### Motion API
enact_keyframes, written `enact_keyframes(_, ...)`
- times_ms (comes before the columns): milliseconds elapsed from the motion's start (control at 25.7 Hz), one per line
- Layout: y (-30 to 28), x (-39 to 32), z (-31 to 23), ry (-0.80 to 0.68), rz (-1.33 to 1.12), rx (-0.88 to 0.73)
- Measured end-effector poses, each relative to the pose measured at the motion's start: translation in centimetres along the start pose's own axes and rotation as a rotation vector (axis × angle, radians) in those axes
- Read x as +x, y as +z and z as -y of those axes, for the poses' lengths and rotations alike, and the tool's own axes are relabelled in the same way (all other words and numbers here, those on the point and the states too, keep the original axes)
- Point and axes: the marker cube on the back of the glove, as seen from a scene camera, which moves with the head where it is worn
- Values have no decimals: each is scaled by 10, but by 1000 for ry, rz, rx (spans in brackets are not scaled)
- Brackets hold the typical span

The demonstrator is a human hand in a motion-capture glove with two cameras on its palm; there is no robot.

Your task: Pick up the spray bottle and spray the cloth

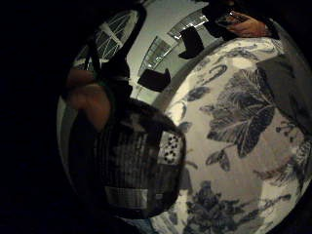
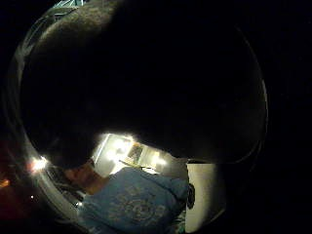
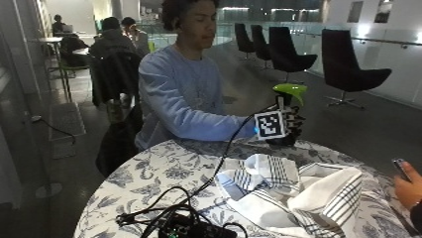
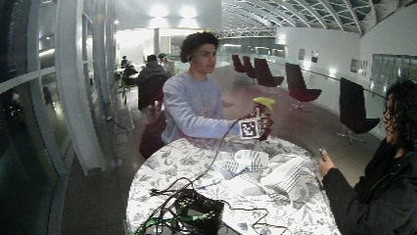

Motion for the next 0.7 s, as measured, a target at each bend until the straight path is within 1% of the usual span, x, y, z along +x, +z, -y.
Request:
enact_keyframes(195,13,14,6,-3,-49,-26)
enact_keyframes(311,14,20,-3,-2,-75,-100)
enact_keyframes(467,18,19,3,9,-60,-63)
enact_keyframes(623,17,29,-12,27,-113,-151)
enact_keyframes(700,17,26,-18,34,-109,-160)
